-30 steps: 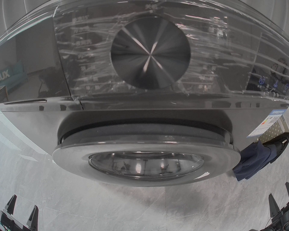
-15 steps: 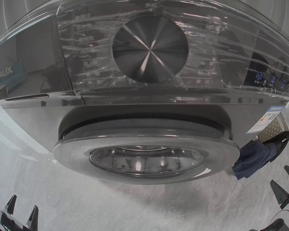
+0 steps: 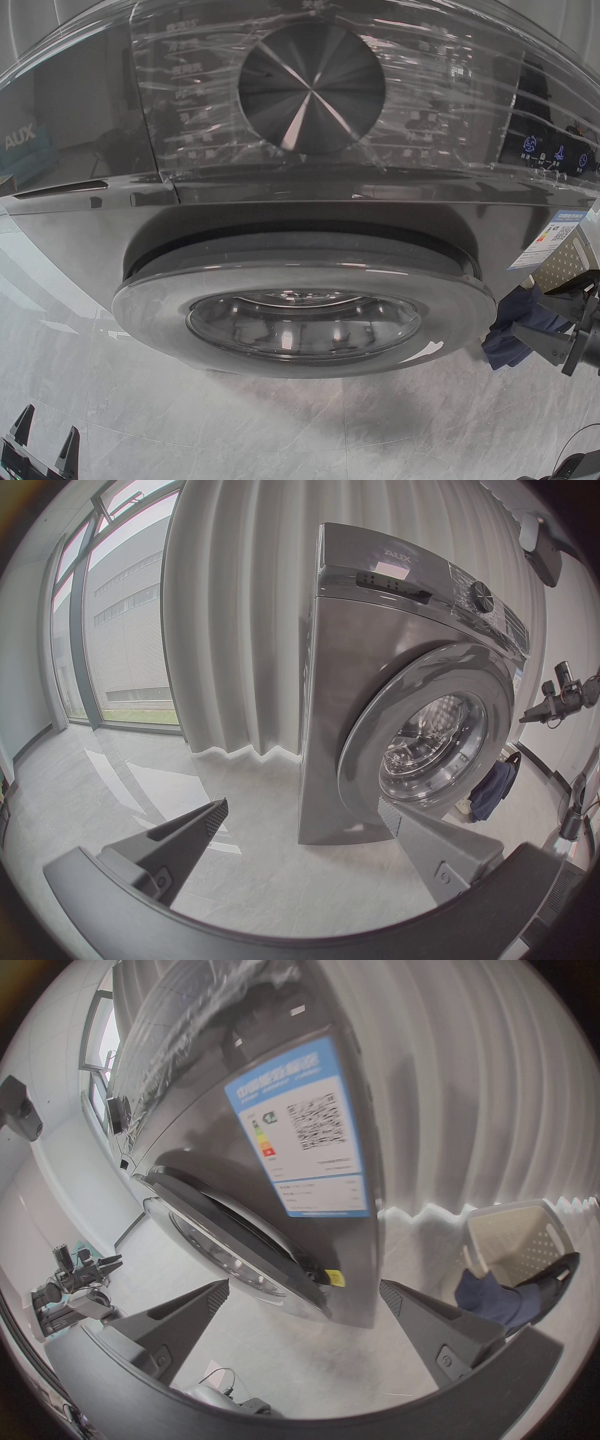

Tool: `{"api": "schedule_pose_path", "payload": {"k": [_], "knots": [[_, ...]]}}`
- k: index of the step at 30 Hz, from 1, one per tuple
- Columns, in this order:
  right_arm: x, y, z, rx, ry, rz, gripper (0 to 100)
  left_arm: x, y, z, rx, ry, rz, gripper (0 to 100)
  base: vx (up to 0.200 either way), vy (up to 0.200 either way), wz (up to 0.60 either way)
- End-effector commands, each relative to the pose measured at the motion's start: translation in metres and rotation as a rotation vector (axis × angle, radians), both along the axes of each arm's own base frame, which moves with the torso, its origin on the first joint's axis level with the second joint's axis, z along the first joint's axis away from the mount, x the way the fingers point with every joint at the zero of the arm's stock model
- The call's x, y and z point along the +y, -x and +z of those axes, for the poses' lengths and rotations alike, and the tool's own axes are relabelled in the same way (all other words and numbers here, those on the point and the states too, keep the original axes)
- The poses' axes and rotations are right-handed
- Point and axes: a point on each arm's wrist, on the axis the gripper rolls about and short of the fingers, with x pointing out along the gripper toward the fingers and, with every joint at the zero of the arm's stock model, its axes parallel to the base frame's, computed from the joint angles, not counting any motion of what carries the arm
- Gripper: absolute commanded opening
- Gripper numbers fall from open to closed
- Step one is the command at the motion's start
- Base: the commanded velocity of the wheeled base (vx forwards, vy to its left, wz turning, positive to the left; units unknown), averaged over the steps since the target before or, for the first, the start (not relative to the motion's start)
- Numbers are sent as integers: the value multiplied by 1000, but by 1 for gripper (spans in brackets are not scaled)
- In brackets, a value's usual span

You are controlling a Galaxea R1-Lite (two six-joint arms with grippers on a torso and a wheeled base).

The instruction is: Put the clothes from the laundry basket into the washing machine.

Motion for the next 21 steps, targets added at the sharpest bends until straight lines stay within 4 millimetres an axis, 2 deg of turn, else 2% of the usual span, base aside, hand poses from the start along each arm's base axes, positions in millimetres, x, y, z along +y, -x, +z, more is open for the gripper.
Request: {"api": "schedule_pose_path", "payload": {"k": [1,12,21], "knots": [[36,-38,2,72,36,68,100,0,0,-5,1,0,-1,100,0,0,0],[55,-53,-2,76,62,81,100,0,0,-5,1,2,-1,100,0,0,0],[68,-55,-10,101,74,131,100,0,0,-5,1,2,-1,100,0,0,0]]}}
